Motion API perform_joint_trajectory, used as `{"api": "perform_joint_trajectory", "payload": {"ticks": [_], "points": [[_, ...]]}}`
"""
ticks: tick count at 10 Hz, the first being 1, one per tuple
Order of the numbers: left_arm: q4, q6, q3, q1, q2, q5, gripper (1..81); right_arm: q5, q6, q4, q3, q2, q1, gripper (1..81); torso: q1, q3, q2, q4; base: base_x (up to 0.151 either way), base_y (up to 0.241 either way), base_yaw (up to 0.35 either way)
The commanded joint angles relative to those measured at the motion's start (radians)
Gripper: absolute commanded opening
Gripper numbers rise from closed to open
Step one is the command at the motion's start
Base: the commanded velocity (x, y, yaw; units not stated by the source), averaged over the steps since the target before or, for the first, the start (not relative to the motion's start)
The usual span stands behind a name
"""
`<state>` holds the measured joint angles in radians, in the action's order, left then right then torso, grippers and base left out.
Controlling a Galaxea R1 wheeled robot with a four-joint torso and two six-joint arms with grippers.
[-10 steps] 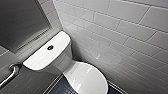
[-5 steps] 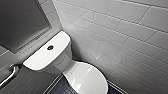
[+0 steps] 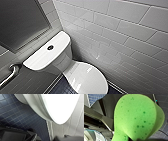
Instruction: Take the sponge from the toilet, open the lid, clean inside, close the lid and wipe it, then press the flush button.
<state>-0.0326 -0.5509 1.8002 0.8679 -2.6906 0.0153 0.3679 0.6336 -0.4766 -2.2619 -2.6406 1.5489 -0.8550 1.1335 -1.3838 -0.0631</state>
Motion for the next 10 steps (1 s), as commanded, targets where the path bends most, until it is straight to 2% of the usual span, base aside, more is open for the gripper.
{"api": "perform_joint_trajectory", "payload": {"ticks": [1, 4, 6, 8, 10], "points": [[0.013, 0.0, -0.041, -0.066, -0.017, -0.046, 81.1, -0.061, 0.003, -0.03, 0.004, 0.012, 0.032, 1.0, 0.0, 0.0, 0.0, 0.0, 0.0, 0.0, 0.0], [0.011, -0.001, 0.038, -0.069, -0.086, -0.043, 81.1, -0.061, 0.006, -0.03, 0.003, 0.011, 0.034, 1.0, 0.0, 0.0, 0.0, 0.0, 0.0, 0.0, 0.0], [0.011, 0.0, 0.088, -0.069, -0.117, 0.005, 81.1, -0.061, 0.006, -0.03, 0.004, 0.015, 0.037, 1.0, 0.0, 0.0, 0.0, 0.0, 0.0, 0.0, 0.0], [0.02, 0.006, 0.123, -0.094, -0.138, 0.012, 81.1, -0.06, 0.006, -0.03, 0.007, 0.017, 0.04, 1.0, 0.0, 0.0, 0.0, 0.0, 0.0, 0.0, 0.0], [0.084, 0.008, 0.131, -0.105, -0.14, 0.024, 81.1, -0.058, 0.008, -0.03, 0.012, 0.012, 0.035, 1.0, 0.0, 0.0, 0.0, 0.0, 0.0, 0.0, 0.0]]}}
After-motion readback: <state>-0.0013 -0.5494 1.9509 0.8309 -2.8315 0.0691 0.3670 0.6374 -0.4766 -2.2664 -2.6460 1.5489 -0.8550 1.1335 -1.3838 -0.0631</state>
